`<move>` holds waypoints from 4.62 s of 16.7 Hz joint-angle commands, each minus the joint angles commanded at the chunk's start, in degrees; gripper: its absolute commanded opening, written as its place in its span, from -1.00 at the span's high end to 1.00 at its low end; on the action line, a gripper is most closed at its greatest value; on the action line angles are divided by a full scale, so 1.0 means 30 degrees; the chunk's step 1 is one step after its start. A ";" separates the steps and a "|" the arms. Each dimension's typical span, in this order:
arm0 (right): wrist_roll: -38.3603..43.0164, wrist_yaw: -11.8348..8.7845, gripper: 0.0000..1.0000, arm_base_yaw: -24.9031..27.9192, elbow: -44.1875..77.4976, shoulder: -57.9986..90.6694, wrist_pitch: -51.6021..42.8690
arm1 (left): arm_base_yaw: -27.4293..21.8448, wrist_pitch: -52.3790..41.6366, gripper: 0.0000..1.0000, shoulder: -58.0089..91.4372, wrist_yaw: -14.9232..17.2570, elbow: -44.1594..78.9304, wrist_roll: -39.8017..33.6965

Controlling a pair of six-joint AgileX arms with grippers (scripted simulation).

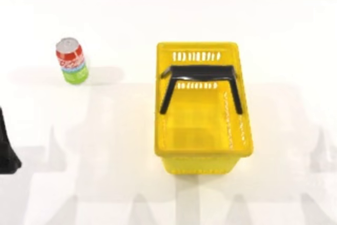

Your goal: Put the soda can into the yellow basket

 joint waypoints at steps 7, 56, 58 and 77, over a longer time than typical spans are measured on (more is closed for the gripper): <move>0.0000 0.0000 -1.00 0.0000 0.0000 0.0000 0.0000 | -0.0558 -0.2699 -1.00 0.2839 0.0331 0.1728 0.0735; 0.0000 0.0000 -1.00 0.0000 0.0000 0.0000 0.0000 | -0.3073 -2.4728 -1.00 4.7690 0.0126 4.2379 1.2707; 0.0000 0.0000 -1.00 0.0000 0.0000 0.0000 0.0000 | -0.3073 -2.4728 -0.70 4.7690 0.0126 4.2379 1.2707; 0.0000 0.0000 -1.00 0.0000 0.0000 0.0000 0.0000 | -0.3073 -2.4728 1.00 4.7690 0.0126 4.2379 1.2707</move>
